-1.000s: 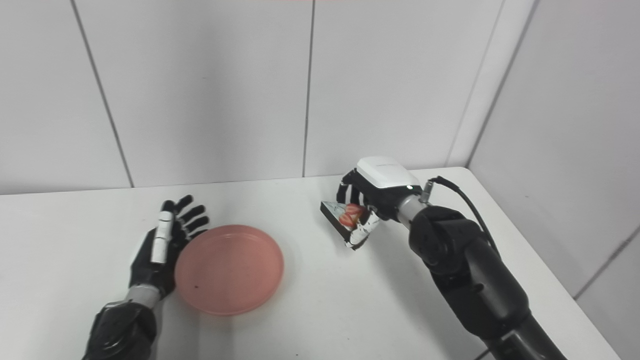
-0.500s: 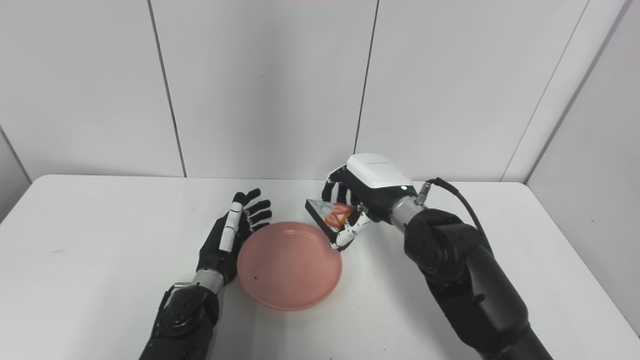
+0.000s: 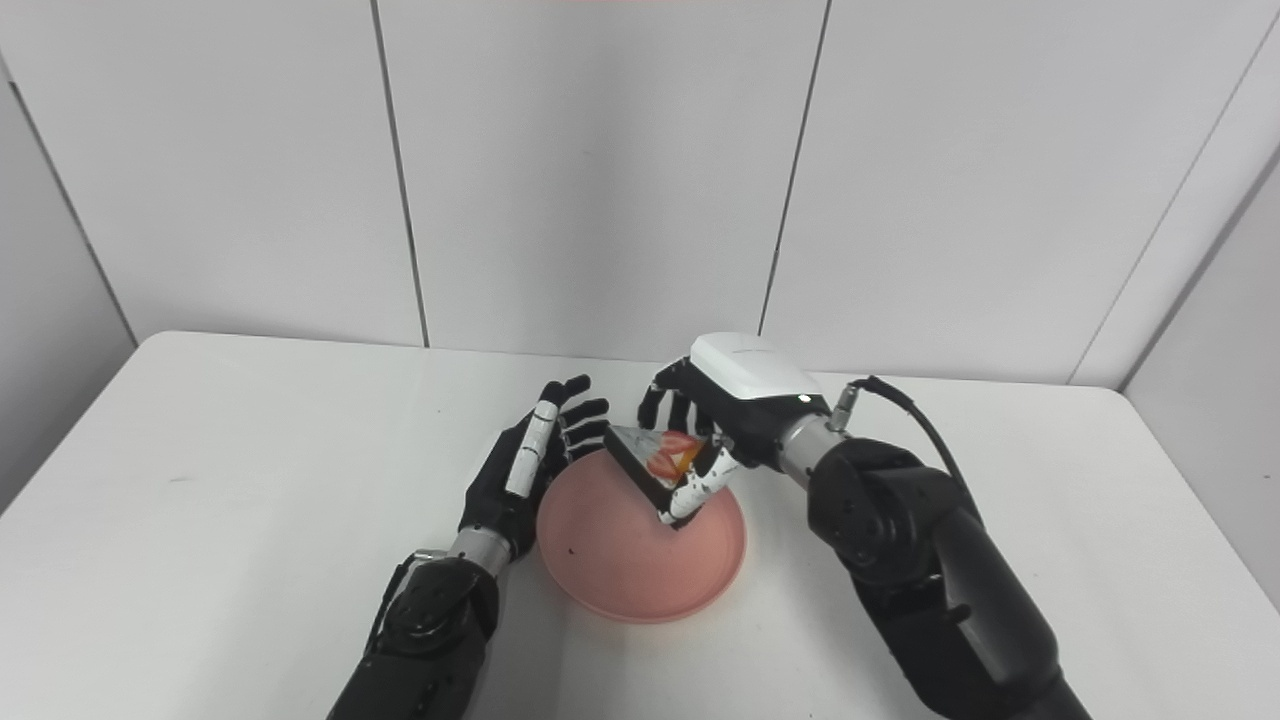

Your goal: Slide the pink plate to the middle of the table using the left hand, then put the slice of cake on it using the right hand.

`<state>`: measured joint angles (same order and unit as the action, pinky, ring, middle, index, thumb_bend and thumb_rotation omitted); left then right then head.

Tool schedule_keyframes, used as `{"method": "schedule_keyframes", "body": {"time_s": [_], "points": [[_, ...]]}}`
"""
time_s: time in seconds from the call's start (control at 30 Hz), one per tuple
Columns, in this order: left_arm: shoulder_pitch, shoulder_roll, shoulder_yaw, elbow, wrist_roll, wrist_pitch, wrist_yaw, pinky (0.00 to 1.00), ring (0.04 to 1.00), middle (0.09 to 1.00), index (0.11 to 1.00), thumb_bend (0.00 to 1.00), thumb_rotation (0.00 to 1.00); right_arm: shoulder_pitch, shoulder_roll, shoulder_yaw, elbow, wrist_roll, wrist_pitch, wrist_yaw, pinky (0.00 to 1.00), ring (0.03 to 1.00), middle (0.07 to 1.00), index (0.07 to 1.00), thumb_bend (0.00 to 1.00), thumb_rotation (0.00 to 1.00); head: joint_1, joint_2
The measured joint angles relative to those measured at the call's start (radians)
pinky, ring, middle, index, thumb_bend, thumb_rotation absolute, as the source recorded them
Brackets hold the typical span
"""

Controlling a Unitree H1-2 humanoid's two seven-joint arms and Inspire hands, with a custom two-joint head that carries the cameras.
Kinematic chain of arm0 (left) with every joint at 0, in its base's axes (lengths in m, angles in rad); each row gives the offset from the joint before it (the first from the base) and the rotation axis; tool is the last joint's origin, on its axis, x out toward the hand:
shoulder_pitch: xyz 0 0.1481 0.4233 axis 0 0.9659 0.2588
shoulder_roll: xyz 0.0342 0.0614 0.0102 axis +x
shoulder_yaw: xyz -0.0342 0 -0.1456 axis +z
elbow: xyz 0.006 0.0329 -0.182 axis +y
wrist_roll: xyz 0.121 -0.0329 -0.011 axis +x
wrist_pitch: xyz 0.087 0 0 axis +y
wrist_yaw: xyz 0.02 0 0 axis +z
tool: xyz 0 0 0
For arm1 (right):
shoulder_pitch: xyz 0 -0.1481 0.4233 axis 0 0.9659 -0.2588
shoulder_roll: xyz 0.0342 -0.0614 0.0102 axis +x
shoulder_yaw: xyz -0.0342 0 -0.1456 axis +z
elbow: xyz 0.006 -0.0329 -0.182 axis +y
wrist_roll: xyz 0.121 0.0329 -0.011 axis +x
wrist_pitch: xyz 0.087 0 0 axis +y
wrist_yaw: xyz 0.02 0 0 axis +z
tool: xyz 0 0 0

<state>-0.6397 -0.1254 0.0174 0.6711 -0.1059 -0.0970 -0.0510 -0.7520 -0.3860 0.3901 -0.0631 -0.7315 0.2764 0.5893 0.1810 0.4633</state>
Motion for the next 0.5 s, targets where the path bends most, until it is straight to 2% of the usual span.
{"method": "schedule_keyframes", "body": {"time_s": [0.23, 0.5], "points": [[-0.004, 0.000, -0.005, 0.010, 0.015, -0.008, 0.005, 0.74, 0.767, 0.797, 0.845, 0.68, 0.94, 0.009, 0.014, 0.017, 0.064, 0.000, -0.006, -0.012, 0.25, 0.362, 0.456, 0.553, 0.51, 0.00, 0.002, 0.002], [-0.006, -0.001, -0.011, 0.014, 0.022, -0.010, 0.007, 0.75, 0.769, 0.798, 0.849, 0.68, 0.95, 0.016, 0.036, 0.043, 0.172, -0.002, -0.081, -0.084, 0.23, 0.405, 0.508, 0.489, 0.52, 0.00, -0.003, 0.008]]}}
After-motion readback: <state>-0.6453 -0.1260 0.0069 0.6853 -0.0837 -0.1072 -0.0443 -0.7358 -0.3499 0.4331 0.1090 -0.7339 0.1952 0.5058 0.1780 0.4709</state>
